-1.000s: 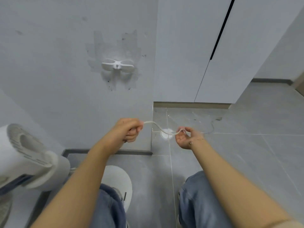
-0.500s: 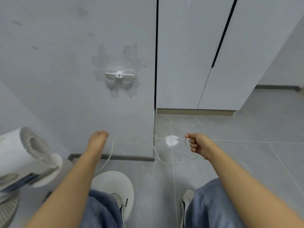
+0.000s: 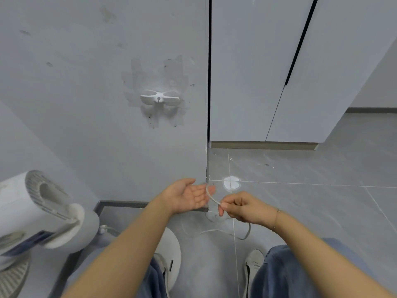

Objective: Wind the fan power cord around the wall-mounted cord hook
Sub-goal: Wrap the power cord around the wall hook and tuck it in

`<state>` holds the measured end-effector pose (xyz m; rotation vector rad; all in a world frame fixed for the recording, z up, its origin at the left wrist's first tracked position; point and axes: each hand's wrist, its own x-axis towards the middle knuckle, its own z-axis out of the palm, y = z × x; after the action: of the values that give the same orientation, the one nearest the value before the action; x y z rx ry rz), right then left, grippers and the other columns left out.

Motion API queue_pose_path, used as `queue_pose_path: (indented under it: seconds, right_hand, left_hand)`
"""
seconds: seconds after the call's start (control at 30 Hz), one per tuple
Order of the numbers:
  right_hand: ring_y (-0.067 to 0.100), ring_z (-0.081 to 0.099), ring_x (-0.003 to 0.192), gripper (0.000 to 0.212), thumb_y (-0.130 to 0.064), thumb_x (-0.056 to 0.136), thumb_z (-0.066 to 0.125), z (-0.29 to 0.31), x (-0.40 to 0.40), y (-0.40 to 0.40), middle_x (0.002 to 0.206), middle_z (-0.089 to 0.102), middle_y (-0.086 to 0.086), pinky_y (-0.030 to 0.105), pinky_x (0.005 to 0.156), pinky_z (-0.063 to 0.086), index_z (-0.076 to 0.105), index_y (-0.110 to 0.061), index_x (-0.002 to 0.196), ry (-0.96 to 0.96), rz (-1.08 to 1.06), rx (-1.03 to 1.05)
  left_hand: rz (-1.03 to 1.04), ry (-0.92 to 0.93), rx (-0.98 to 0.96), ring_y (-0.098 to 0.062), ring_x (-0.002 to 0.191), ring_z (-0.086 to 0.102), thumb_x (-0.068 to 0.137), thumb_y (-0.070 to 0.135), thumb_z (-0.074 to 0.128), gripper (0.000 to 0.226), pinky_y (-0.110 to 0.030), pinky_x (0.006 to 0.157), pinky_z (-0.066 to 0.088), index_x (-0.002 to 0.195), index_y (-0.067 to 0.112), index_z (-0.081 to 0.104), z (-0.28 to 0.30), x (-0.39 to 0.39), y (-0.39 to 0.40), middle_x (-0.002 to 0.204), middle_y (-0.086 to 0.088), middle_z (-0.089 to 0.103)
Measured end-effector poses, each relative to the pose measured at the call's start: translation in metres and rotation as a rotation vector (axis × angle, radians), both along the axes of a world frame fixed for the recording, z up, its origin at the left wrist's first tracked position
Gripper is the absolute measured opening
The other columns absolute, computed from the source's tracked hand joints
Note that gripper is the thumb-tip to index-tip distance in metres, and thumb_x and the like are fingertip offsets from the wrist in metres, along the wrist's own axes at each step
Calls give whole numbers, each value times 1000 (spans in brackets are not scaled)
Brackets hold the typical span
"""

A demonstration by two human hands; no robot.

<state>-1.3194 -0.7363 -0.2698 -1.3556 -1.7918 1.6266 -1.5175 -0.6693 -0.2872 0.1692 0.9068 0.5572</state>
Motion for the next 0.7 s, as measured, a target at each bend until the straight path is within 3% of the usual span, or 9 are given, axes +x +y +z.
queue_pose_path:
  seconds: [0.1, 0.2, 0.27, 0.33, 0.5, 0.6, 0.7]
  right_hand:
    - [5, 26, 42, 27, -19, 99, 46, -2, 0, -4, 49, 34, -9, 15, 44, 24, 63, -15, 79, -43, 85, -72]
    - [8, 32, 41, 28, -16, 97, 45, -9, 4, -6, 54, 38, -5, 19, 46, 31, 61, -17, 75, -244, 145, -149]
    - [10, 34, 40, 30, -9, 93, 41, -15, 5, -5, 58, 41, -1, 21, 46, 35, 60, -19, 72, -389, 116, -185]
    - [10, 30, 39, 32, -3, 89, 35, -18, 5, -2, 58, 39, 1, 20, 42, 31, 60, -17, 73, -456, 91, -284]
    - [10, 23, 37, 25, 0, 90, 40, -17, 1, 8, 56, 32, 2, 19, 40, 23, 56, -9, 72, -583, 108, -477]
    - [17, 32, 42, 22, 3, 88, 41, -28, -8, 15, 56, 40, 8, 24, 42, 32, 54, -3, 71, -733, 25, -435]
    - [21, 54, 54, 19, -8, 92, 43, -35, -18, 25, 70, 61, 13, 30, 56, 49, 58, 1, 85, -692, -154, -322]
  left_hand:
    - [360, -118, -67, -28, 66, 66, 99, 16, 37, 30, -37, 55, 58, 95, -7, 56, 6, -11, 17, 68, -23, 68]
    - [589, -24, -57, -11, 56, 50, 101, 13, 32, 32, -23, 50, 49, 81, 3, 54, 9, -27, 30, 42, -7, 56]
    - [655, 3, -29, -7, 43, 41, 103, 18, 23, 39, -21, 50, 38, 82, 6, 53, 9, -32, 33, 41, 1, 48]
    - [763, -60, 9, -5, 26, 33, 103, 16, 15, 41, -17, 41, 31, 84, 6, 50, 8, -37, 32, 38, 3, 38]
    - [1110, -205, 103, -5, 21, 25, 100, 12, 10, 37, -13, 28, 22, 86, 11, 44, 7, -65, 28, 29, 4, 28]
    - [924, -102, 160, -5, 21, 23, 101, 15, 17, 39, -14, 26, 17, 76, 13, 46, 11, -74, 26, 32, 6, 31]
    - [596, -42, 298, -5, 23, 24, 101, 20, 25, 35, -17, 25, 15, 73, 14, 47, 21, -72, 22, 36, 7, 32]
